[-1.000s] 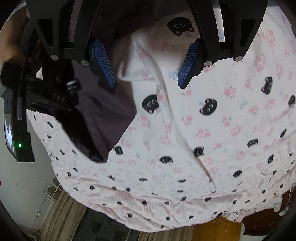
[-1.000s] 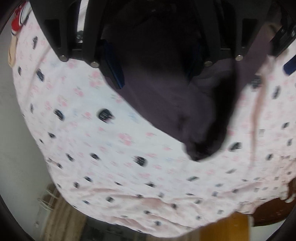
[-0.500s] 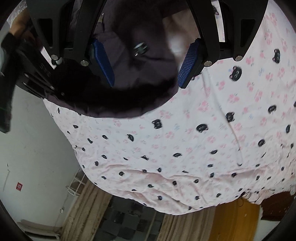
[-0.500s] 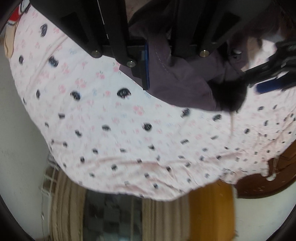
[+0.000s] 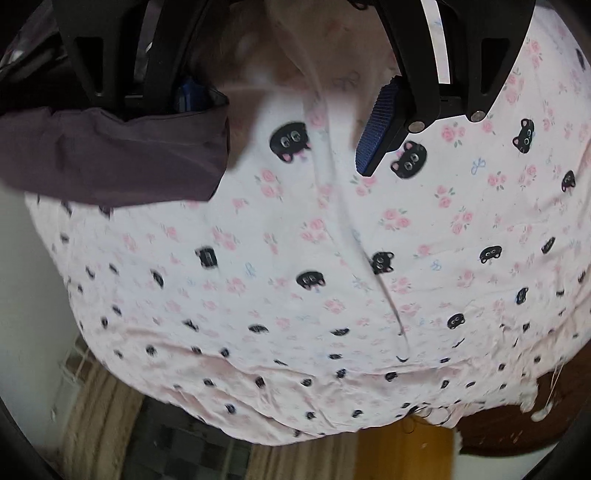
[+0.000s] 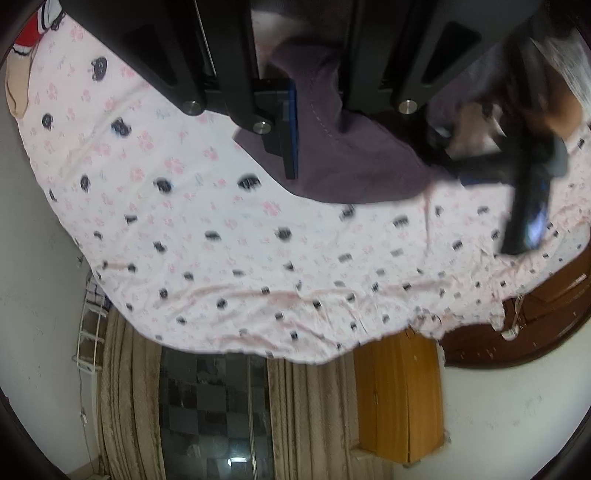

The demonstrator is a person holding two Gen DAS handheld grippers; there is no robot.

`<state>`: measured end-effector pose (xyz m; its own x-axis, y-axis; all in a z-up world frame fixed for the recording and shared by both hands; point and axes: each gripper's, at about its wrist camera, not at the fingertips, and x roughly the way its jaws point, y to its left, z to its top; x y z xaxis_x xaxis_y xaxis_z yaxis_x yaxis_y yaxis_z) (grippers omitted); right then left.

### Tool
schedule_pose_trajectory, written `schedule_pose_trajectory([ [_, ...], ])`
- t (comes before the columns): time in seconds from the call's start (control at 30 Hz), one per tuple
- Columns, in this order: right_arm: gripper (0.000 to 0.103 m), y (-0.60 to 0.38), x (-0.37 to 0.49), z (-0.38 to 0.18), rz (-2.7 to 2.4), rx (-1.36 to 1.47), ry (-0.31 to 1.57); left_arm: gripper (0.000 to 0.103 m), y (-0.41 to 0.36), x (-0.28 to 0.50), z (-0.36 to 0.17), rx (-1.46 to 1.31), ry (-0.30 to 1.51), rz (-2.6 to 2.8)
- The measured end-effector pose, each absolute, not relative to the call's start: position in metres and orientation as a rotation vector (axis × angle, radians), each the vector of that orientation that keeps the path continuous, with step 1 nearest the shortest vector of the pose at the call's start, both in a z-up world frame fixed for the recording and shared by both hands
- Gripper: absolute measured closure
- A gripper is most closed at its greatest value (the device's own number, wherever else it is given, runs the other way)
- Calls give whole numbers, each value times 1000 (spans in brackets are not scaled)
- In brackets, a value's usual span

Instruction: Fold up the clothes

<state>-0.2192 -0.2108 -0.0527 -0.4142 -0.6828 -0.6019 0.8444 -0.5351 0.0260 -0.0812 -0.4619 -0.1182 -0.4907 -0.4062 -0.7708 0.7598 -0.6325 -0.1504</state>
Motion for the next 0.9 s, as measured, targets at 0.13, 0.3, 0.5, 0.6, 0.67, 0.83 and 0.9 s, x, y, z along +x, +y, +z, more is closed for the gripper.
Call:
schedule_pose_trajectory([
  [0.13, 99, -221, -231, -78, -2071, 767, 438, 30, -461, -78, -90, 847, 504, -2160],
  [0.3, 56, -234, -248, -91, -2068, 873, 378, 30, -444, -74, -54, 693, 327, -2185],
  [0.5, 20, -269, -240, -84, -2056, 848, 354, 30, -432, -75, -37, 627, 219, -2200],
  [0.6, 24, -288, -248, -93, -2080, 905, 372, 30, -431, -70, -32, 603, 220, -2195],
  [0.67, 39, -293, -263, -101, -2098, 970, 362, 30, -431, -66, -28, 574, 199, -2183],
  [0.83, 50, -303, -289, -87, -2198, 935, 354, 30, -438, -65, -19, 502, 159, -2153],
  [0.9, 47, -307, -296, -73, -2250, 874, 352, 30, -442, -67, -17, 474, 150, -2137],
])
